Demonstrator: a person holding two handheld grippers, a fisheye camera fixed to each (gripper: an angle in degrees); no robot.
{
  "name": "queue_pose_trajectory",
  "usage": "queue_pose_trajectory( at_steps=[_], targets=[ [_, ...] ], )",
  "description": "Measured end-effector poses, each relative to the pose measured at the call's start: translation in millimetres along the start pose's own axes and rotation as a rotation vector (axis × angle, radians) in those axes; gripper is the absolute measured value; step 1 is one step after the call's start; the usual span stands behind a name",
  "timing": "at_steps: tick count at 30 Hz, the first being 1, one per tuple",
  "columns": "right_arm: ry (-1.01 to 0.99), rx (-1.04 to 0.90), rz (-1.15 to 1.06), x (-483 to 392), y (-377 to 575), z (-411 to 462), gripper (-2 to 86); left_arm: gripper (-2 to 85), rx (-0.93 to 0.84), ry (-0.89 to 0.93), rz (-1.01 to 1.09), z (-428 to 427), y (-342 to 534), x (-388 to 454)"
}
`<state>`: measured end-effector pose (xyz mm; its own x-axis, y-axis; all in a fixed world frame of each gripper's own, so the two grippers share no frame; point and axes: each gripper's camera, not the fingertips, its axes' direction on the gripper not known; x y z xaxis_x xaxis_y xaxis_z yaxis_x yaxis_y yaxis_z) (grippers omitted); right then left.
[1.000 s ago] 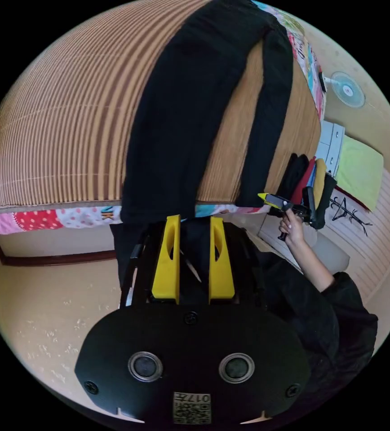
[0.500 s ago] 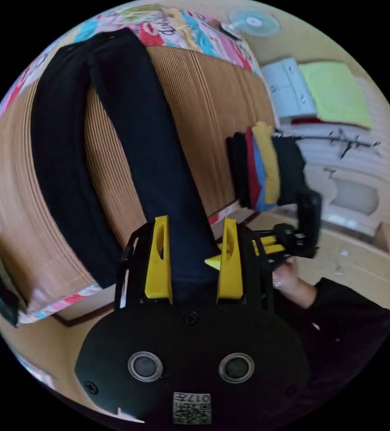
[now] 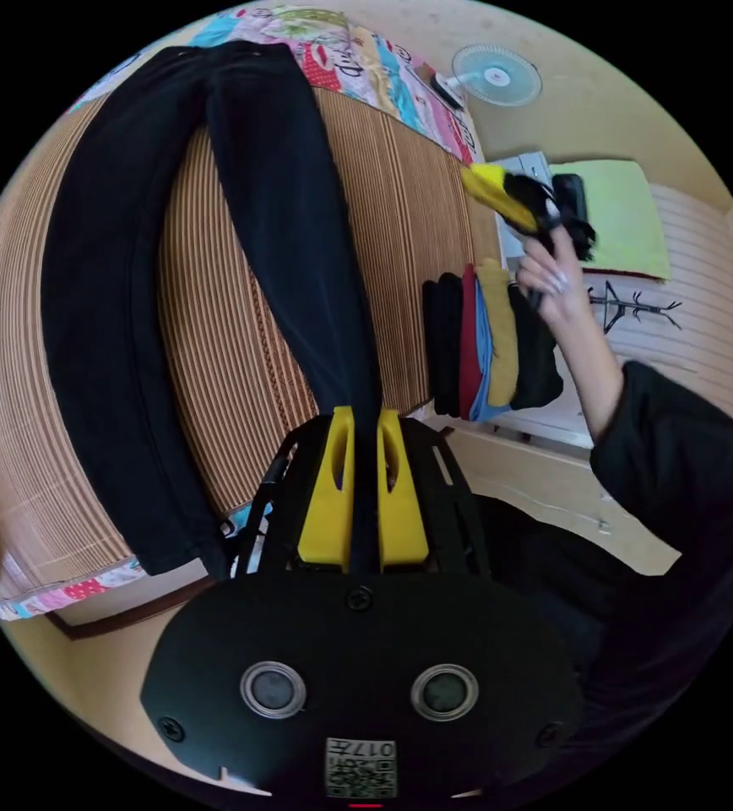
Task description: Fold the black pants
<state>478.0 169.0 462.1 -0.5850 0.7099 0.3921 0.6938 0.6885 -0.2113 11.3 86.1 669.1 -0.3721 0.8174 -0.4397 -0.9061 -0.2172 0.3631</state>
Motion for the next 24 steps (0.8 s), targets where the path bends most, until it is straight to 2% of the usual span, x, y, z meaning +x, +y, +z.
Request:
queue_pose_trajectory(
  at_steps=[3,6,9,12,16,18,19,21,23,24],
  targets=[
    [-0.147,0.238,0.128,96.2,-56.6,-15.0,10.3,4.3,0.049,0.088,-0.046,-1.3,21.5,-26.7],
    [-0.152,0.409,0.294,168.2,-99.0,-15.7,12.5,4.3,0.124,0.174,-0.103,-1.0,39.8,-53.3],
    [-0.096,0.492,0.374,203.1,-142.2,-11.2,14.2,4.3,0.170,0.263,-0.157,-2.3,53.1,-79.4],
    [-0.004,0.443,0.339,213.5,-201.8,-2.3,13.7,4.2,0.195,0.300,-0.182,-7.7,63.7,-99.0],
    [0.100,0.392,0.301,208.2,-265.6,13.2,8.8,4.2,0.233,0.393,-0.185,-23.0,76.1,-121.9],
    [0.283,0.356,0.325,183.0,-296.9,25.5,4.7,4.2,0.272,0.474,-0.188,-31.8,82.9,-134.0],
    [0.352,0.369,0.297,167.1,-302.1,27.7,4.2,4.1,0.309,0.547,-0.195,-38.1,89.1,-144.3],
    [0.583,0.429,0.069,84.4,-319.6,51.0,3.2,4.0,0.390,0.707,-0.230,-48.3,102.1,-165.4],
    [0.568,0.429,-0.090,25.7,-334.0,78.8,2.9,3.8,0.552,1.061,-0.303,-56.7,130.5,-200.9],
    [0.553,0.414,-0.172,-8.4,-344.1,101.2,2.7,3.7,0.609,1.119,-0.312,-61.3,140.3,-207.4]
  ],
)
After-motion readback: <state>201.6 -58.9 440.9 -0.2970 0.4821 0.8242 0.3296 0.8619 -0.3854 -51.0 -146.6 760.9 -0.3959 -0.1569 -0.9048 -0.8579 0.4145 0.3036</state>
